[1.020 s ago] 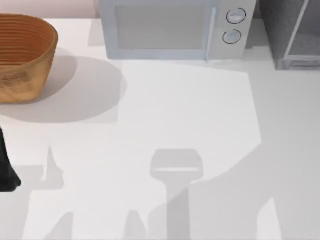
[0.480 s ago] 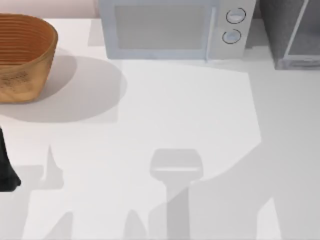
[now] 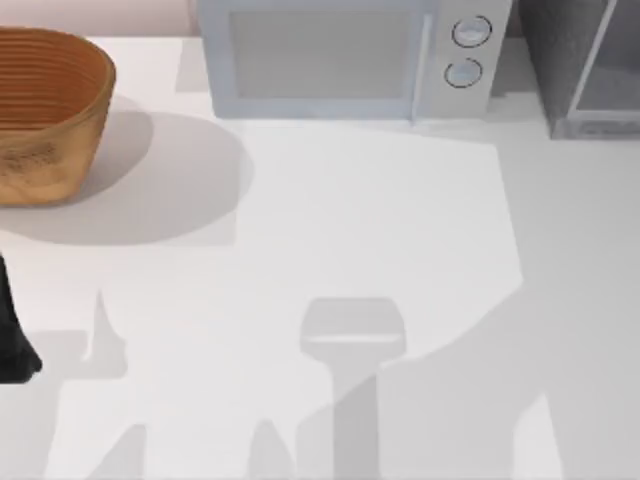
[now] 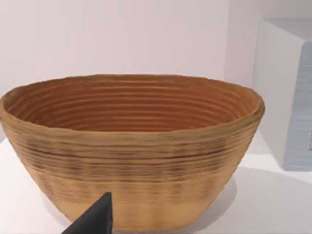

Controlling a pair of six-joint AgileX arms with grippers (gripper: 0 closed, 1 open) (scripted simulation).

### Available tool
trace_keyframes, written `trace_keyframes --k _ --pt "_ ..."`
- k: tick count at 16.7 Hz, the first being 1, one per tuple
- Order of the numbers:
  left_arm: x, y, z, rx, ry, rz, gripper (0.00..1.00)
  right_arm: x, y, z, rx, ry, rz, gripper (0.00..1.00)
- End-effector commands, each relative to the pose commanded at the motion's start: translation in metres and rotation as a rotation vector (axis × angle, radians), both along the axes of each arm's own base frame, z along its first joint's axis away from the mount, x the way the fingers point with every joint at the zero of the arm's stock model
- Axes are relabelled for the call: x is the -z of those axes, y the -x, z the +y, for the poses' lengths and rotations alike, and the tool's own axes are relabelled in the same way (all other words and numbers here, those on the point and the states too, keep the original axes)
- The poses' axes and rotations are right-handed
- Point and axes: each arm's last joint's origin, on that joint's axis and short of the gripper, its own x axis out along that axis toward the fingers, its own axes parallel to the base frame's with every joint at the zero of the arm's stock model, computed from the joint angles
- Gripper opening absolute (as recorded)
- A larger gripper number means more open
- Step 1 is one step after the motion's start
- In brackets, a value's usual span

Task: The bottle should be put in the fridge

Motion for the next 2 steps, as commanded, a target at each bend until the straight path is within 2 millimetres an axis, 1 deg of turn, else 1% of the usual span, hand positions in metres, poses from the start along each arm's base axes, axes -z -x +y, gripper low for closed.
trace_keyframes --k 2 --pt "0.0000 0.0000 0.0000 0.000 0.000 0.000 1.00 0.0000 0.0000 0.0000 0.000 0.000 0.000 1.00"
